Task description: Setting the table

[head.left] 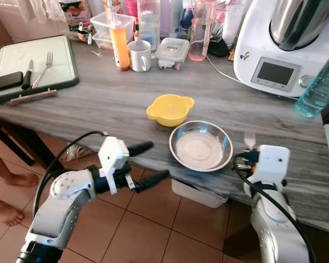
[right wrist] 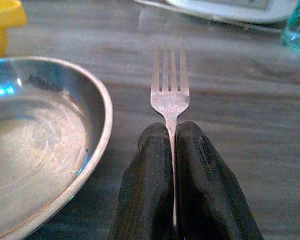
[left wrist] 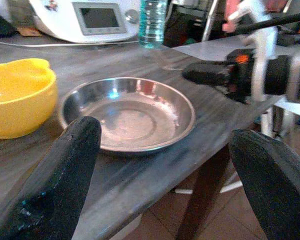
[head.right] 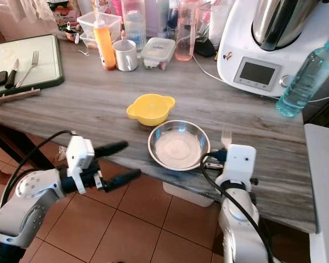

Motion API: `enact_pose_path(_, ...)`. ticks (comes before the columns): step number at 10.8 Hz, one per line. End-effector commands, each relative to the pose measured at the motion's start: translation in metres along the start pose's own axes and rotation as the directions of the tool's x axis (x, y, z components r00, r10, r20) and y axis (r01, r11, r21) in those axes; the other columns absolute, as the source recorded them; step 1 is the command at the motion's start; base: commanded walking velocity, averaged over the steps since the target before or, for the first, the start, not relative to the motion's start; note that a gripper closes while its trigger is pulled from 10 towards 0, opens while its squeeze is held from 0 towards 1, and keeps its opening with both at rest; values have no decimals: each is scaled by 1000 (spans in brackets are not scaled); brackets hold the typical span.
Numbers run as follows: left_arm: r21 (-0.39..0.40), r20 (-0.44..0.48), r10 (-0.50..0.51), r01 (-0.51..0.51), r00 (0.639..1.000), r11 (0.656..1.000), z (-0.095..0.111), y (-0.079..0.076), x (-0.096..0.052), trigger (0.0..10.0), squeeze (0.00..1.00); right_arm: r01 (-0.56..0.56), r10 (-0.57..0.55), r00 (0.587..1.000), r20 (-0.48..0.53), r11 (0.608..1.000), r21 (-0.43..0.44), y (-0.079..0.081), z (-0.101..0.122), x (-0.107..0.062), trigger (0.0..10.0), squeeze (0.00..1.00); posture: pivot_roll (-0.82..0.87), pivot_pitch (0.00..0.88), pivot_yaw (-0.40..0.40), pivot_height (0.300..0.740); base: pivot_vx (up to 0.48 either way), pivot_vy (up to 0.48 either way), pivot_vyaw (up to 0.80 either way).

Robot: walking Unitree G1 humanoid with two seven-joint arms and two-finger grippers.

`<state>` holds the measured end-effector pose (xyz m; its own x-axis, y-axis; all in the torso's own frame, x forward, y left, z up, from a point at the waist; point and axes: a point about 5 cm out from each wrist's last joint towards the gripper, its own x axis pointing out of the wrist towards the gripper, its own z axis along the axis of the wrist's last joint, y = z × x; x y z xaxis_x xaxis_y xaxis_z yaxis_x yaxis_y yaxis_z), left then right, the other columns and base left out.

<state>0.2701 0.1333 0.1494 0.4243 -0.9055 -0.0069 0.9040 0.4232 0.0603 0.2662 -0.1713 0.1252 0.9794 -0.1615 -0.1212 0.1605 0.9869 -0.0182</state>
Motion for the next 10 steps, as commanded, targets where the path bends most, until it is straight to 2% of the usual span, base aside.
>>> enact_pose_path(1, 14, 10, -55, 55, 998, 998, 9, -5, 5, 10000, 0, 16, -17, 999, -37, 1000, -8, -3, -4, 5, 10000, 0, 85, 141, -9, 740, 0, 0, 0)
enact_pose_path(4, 6, 23, -76, 75, 997, 997, 14, -13, 14, 10000, 0, 20, -21, 999, -47, 999, -25, -4, -4, 16, 10000, 0, 78, 125, -10, 740, 0, 0, 0)
enact_pose_path(7, 3, 12, -73, 73, 997, 997, 12, -14, 14, 10000, 0, 37, -39, 996, -85, 999, -24, -9, -12, 23, 10000, 0, 89, 126, -12, 740, 0, 0, 0)
enact_pose_path(10, -5, 4, -59, 59, 998, 998, 5, -15, 9, 10000, 0, 51, -49, 995, -86, 998, 21, -2, -16, 21, 10000, 0, 93, 129, -10, 740, 0, 0, 0)
